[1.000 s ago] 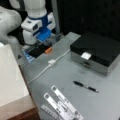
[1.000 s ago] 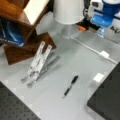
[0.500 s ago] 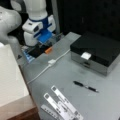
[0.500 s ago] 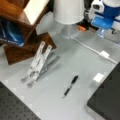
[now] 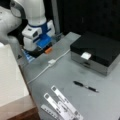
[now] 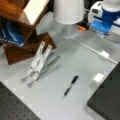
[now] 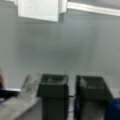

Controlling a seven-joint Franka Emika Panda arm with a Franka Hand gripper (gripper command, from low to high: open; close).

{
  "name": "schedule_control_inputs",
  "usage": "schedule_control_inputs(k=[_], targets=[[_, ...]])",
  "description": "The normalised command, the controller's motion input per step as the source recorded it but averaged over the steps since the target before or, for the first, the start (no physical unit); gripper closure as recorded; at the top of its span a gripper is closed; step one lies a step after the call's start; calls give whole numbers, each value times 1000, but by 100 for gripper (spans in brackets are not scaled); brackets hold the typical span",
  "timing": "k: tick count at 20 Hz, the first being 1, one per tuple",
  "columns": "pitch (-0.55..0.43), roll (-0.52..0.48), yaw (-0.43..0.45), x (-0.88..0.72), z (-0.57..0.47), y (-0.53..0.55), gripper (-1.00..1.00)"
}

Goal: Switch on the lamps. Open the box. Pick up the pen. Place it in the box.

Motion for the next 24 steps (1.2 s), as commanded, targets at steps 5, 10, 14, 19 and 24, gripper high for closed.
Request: schedule_control_inputs(k=[5, 10, 14, 19, 24], targets=[[-186, 61, -64, -219, -450, 223, 100], [-224, 35, -88, -331, -444, 216, 100], [-286, 27, -94, -373, -411, 158, 100], [-311, 57, -108, -414, -383, 114, 100], [-334, 84, -112, -433, -330, 61, 100]])
